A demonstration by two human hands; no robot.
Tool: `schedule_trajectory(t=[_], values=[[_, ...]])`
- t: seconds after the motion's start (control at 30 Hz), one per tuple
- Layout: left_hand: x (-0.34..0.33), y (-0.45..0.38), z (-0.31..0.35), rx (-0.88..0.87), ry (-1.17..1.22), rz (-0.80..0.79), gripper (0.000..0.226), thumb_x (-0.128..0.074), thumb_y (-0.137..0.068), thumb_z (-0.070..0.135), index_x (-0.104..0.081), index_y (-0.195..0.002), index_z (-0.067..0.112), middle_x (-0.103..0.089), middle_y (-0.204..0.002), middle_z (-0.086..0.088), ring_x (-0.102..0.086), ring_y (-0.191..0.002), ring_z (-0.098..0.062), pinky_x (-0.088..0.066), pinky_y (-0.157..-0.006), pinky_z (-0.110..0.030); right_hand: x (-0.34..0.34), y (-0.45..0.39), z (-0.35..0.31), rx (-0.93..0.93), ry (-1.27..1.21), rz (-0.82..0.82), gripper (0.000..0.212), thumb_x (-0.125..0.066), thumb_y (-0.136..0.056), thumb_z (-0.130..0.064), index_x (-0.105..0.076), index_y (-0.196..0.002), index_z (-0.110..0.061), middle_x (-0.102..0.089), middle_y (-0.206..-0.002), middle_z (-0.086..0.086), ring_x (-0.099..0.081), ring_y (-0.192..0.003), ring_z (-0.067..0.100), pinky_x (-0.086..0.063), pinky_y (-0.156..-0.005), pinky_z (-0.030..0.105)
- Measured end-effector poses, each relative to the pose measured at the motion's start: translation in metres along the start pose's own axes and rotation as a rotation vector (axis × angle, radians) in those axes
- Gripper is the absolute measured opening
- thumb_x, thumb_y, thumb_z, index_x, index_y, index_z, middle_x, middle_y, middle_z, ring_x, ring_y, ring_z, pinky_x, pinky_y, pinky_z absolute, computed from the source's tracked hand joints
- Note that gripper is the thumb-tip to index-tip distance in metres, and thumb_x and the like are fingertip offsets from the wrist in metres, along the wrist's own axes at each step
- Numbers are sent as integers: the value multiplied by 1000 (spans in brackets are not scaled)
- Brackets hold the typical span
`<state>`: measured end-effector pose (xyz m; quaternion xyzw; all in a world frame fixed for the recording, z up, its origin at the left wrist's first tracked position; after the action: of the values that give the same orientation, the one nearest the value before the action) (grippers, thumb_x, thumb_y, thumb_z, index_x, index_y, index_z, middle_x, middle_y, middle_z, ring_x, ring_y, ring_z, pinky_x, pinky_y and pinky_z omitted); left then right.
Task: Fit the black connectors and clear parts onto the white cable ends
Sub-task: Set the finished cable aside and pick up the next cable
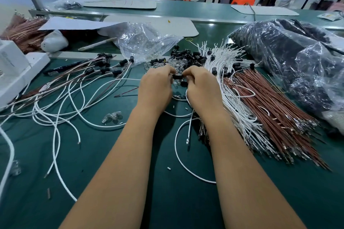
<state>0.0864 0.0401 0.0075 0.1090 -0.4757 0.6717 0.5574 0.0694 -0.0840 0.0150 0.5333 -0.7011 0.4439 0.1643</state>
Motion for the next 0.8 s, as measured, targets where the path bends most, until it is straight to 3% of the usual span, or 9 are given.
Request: schedule_trajectory(t=[0.1, 0.2, 0.23, 0.37, 0.53, 0.6, 0.73, 0.8], values=[[-2, 0, -3, 35, -7, -18, 28, -45, -92, 5, -66, -109, 11, -69, -99, -10, -58, -96, -29, -47, -82, -42, 0, 0, 4, -39, -47, 5, 20, -49, -96, -6, -66, -103, -12, -66, -97, 2, -57, -86, 16, -45, -71, 27], [-2, 0, -4, 58, 53, -9, 27, -44, -93, 5, -66, -108, 9, -68, -97, -9, -58, -90, -28, -48, -80, -41, 6, 0, 8, -85, -135, 78, 17, -53, -95, -10, -63, -109, -13, -62, -92, -3, -55, -81, 11, -37, -64, 12], [-1, 0, -4, 63, 71, 0, 27, -44, -93, 4, -66, -108, 9, -68, -96, -7, -58, -88, -27, -48, -79, -39, 7, 0, 11, -113, -161, 97, 17, -52, -96, -12, -62, -110, -14, -62, -90, -4, -54, -79, 11, -37, -63, 12], [3, 2, -5, 50, 129, 33, 26, -45, -94, 3, -66, -108, 9, -67, -90, -3, -57, -81, -23, -48, -72, -34, 12, 1, 20, -258, -327, 164, 24, -37, -101, -17, -60, -95, -16, -63, -77, 1, -54, -62, 19, -45, -59, 40], [6, 1, -3, 25, 150, 53, 26, -47, -93, 2, -67, -108, 7, -68, -91, -7, -59, -84, -26, -49, -74, -36, 15, 4, 22, -343, -439, 190, 30, -36, -101, -20, -59, -82, -11, -64, -78, 12, -55, -65, 23, -50, -65, 47], [6, 1, -1, 12, 160, 56, 26, -47, -92, 1, -67, -108, 6, -69, -92, -8, -60, -86, -25, -50, -76, -37, 15, 4, 22, -336, -446, 181, 29, -41, -100, -24, -58, -80, -13, -64, -77, 11, -52, -62, 18, -46, -59, 43], [7, 1, 0, 0, 176, 51, 26, -48, -92, 0, -68, -108, 7, -69, -92, -7, -60, -85, -23, -51, -76, -39, 15, 2, 24, -296, -421, 179, 20, -53, -97, -26, -57, -78, -23, -58, -70, -9, -49, -58, 6, -37, -53, 16], [6, 2, 1, -4, 184, 41, 26, -49, -92, 1, -68, -107, 8, -69, -89, -7, -61, -82, -24, -52, -75, -40, 16, 1, 25, -288, -419, 192, 16, -55, -96, -22, -57, -80, -22, -59, -72, -10, -50, -59, 2, -37, -51, 10]])
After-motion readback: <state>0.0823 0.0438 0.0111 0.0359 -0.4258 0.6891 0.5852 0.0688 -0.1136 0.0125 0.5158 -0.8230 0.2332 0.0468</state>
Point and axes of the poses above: each hand's wrist, its own y-axis away from the middle knuckle, its own x-axis out of the back of the hand, z = x × y, the point moved 7 cm from there along -y, towards the middle knuckle
